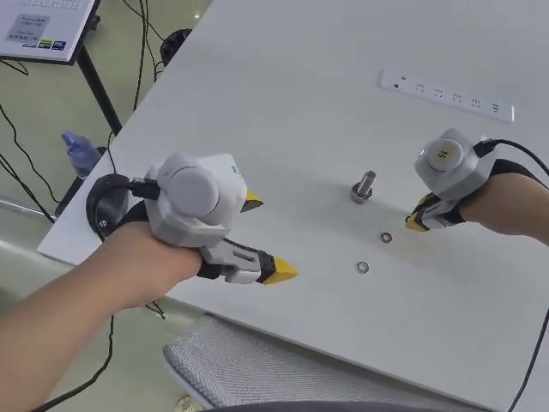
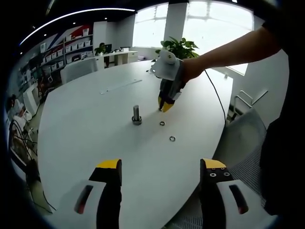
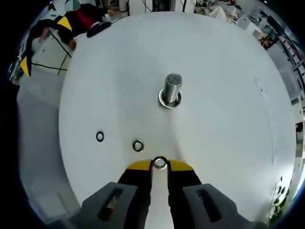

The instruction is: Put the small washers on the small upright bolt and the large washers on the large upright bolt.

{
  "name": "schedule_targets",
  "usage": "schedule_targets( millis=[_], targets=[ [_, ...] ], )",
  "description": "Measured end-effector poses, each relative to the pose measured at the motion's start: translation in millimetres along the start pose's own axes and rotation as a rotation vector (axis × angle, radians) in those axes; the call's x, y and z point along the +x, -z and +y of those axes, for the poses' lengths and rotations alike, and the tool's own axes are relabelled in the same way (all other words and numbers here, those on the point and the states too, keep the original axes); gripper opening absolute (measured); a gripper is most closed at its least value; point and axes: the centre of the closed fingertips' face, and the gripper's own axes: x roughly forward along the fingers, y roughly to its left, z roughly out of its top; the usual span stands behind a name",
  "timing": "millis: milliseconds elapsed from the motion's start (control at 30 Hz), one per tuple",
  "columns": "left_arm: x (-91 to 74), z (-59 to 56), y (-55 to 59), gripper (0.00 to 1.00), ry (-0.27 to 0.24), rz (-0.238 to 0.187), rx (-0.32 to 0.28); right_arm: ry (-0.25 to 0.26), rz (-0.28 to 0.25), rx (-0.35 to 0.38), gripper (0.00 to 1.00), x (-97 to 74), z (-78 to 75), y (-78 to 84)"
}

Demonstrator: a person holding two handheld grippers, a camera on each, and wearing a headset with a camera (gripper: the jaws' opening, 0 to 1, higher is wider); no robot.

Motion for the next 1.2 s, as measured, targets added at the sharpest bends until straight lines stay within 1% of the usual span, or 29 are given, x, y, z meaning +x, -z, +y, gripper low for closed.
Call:
schedule_targets(
  millis=[167,233,333,467,600,700,733,867,1067,1200],
  targets=[
    [1.1,0.8,-1.8,0.66,0.0,-0.002,0.007,0.007,-0.003,0.009,0.12,-10.2,1.0,7.6],
    [1.2,1.5,-1.7,0.66,-0.003,0.002,0.007,0.014,0.0,0.007,0.12,-14.3,0.1,13.1],
    [1.4,2.8,-3.6,0.66,-0.008,-0.001,0.007,0.026,0.016,0.016,0.12,-19.5,-4.7,24.9],
    [1.2,2.4,-5.5,0.66,-0.006,-0.004,0.013,0.042,0.016,0.038,0.12,-26.5,-13.2,32.1],
    [1.1,1.2,-4.9,0.66,-0.005,0.002,0.017,0.061,0.013,0.037,0.12,-33.7,-19.7,31.6],
    [0.6,0.1,-4.1,0.65,-0.004,0.004,0.014,0.066,0.01,0.039,0.12,-35.7,-23.5,29.9],
    [0.5,0.1,-3.7,0.65,-0.005,0.005,0.015,0.07,0.012,0.036,0.12,-34.4,-28.5,30.2],
    [-0.2,0.3,-2.1,0.65,-0.008,0.01,0.013,0.08,0.002,0.031,0.12,-38.1,-34.1,23.8],
    [-0.3,1.3,0.8,0.65,-0.011,0.015,0.006,0.081,-0.009,0.033,0.12,-41.4,-37.7,15.9],
    [-0.4,1.8,2.2,0.64,-0.011,0.021,-0.002,0.078,-0.006,0.027,0.12,-39.2,-38.3,12.6]
  ],
)
